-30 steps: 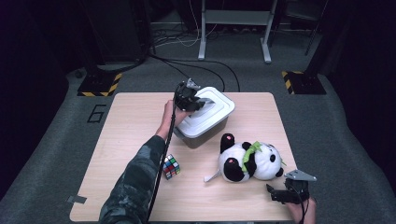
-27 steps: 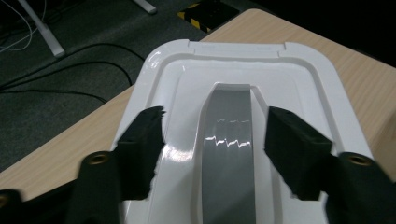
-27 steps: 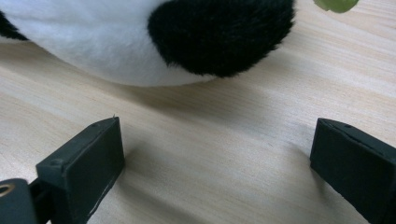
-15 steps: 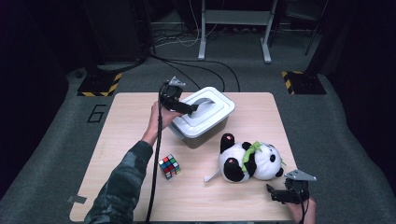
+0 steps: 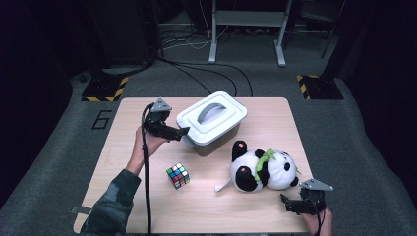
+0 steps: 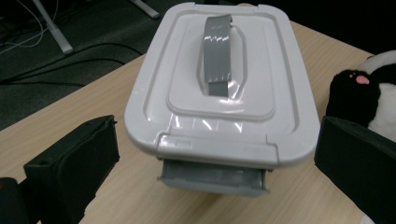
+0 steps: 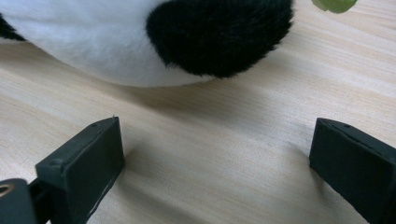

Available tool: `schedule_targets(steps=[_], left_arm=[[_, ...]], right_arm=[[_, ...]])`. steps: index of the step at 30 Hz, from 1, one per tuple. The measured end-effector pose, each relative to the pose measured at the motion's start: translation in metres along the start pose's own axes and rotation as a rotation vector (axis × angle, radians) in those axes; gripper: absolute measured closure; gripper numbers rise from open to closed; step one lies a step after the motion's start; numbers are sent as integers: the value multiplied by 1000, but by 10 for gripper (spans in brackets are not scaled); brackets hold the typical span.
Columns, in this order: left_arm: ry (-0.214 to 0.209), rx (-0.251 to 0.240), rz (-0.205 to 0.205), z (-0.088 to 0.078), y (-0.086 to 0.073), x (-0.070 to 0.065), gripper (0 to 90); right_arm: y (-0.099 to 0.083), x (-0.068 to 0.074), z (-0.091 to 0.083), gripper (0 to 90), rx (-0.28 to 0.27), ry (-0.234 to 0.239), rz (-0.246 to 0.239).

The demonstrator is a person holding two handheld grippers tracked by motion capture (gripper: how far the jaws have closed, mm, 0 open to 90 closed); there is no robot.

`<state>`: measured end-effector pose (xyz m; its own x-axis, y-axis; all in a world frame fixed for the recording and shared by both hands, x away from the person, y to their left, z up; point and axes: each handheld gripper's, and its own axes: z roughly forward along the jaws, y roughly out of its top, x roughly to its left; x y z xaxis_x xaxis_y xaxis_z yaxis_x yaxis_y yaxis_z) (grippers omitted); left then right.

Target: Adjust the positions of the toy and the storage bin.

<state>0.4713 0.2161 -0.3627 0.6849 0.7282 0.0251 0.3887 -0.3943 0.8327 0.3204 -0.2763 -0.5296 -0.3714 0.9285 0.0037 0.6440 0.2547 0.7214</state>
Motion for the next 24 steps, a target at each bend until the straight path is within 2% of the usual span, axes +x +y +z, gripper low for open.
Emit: schedule_targets(steps=[1, 3, 11, 14, 17, 24], left_arm=[[0, 0, 0, 0, 0, 0, 0], [3, 10, 4, -7, -14, -2, 0], [2, 21, -12, -19, -47, -8, 0], [10, 29, -7, -20, -53, -11, 0], [6, 37, -6, -22, -68, -18, 0], [10, 62, 3, -19, -89, -32, 0]], right_arm=[[0, 0, 0, 22, 0, 0, 0], [0, 0, 0, 23, 0, 0, 0], [0, 0, 0, 23, -1, -2, -1], [0, 0, 0, 23, -1, -1, -1], [0, 0, 0, 24, -1, -2, -1], [0, 0, 0, 24, -1, -3, 0]])
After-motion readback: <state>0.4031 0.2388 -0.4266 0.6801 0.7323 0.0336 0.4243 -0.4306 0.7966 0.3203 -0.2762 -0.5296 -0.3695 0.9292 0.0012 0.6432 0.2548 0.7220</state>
